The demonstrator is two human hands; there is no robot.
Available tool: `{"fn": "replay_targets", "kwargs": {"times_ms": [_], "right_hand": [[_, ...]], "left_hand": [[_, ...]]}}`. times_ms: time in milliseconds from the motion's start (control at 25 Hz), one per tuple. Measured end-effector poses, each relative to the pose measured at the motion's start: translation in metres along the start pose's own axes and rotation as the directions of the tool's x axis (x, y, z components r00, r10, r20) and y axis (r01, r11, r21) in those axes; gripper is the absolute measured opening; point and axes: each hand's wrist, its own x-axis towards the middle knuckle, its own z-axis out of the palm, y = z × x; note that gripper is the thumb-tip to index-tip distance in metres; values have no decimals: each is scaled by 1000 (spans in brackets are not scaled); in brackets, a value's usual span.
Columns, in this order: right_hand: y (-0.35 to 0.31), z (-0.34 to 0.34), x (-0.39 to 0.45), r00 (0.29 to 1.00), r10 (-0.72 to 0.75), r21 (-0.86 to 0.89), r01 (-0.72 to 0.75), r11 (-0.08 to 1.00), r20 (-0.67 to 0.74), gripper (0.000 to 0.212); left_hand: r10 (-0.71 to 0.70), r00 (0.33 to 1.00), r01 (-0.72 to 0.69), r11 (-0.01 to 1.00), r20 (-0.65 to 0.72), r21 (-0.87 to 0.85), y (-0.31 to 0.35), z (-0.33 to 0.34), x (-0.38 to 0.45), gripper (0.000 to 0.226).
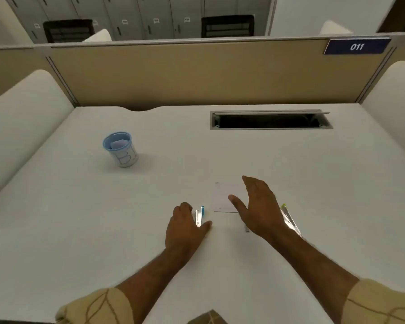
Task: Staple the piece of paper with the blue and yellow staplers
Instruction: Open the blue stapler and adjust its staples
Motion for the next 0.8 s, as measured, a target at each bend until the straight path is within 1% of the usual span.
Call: {"fn": "replay_targets", "kwargs": {"times_ms": [80,160,200,280,360,440,520,600,720,800], "right_hand": [[-1,3,-2,1000,-3,81,6,997,-30,62],[-2,9,-8,1000,11,153,-9,988,-10,56],[-1,13,-10,1000,26,215,-26,976,2,52],[-3,16,-11,997,75,370,-76,926,16,44],[-9,15,-9,987,139,527,-161,835,81,35],[-19,14,-7,963,170,625,-266,733,210,31],[-32,14,-7,940,144,706,-328,627,309,30],[-42,12,-7,946,120,772,-316,552,301,25],[-51,8,-8,966,107,814,-256,522,235,14],[-54,7,-9,972,103,823,-234,518,212,13]], "left_hand": [[-27,1000,27,999,13,-47,0,-3,2,48],[-49,998,51,997,37,-59,-2,-6,3,40],[-50,998,54,994,44,-93,-1,-7,4,36],[-48,998,57,967,43,-247,4,-14,4,23],[-59,996,85,883,71,-461,9,-19,4,13],[-55,990,123,771,128,-625,17,-25,2,22],[-38,985,145,698,166,-701,27,-30,-2,27],[-14,986,134,677,169,-723,36,-32,-5,27],[1,986,121,676,165,-727,44,-31,-5,32],[-27,985,145,648,169,-748,45,-30,-6,34]]}}
